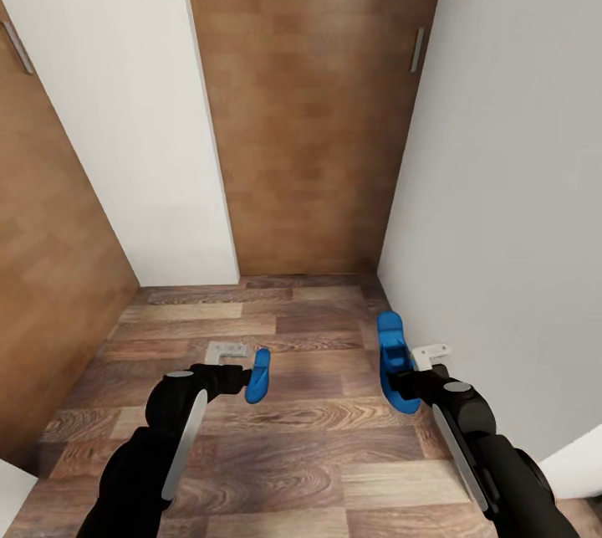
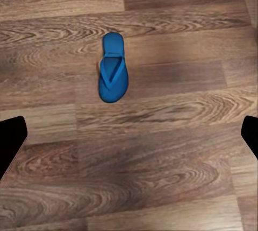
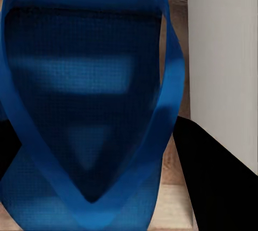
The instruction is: In the bedroom, move the book from the bed onto either nightstand, and place the two sandals side by side next to the bed.
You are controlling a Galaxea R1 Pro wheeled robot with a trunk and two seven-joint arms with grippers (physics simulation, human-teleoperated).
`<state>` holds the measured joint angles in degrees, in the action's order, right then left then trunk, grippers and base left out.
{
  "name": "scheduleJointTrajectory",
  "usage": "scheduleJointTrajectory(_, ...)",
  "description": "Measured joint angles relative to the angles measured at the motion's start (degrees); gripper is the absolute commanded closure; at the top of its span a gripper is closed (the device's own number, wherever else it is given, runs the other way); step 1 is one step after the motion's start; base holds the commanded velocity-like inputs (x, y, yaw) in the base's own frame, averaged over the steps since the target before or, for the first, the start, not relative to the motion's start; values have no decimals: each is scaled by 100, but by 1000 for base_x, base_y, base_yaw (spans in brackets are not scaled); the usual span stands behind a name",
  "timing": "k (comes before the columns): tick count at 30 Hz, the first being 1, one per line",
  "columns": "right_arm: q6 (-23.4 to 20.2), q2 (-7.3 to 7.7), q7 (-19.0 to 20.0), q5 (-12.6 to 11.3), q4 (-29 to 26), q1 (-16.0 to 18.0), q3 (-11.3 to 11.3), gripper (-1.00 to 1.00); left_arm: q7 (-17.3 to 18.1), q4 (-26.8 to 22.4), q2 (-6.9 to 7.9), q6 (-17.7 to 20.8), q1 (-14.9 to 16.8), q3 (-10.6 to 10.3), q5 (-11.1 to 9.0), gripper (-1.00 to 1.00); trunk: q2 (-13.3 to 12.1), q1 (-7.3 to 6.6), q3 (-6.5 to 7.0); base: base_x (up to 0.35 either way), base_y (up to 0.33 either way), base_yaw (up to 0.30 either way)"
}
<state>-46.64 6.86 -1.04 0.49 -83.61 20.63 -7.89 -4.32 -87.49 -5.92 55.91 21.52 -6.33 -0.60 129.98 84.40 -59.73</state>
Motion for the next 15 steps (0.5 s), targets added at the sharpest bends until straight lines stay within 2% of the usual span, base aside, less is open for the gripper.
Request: scheduleJointTrajectory(15,9,2,0,24,0,-1,0,100,1,0,3,0,0,7,-8,-100,0,0,0,337,0,0)
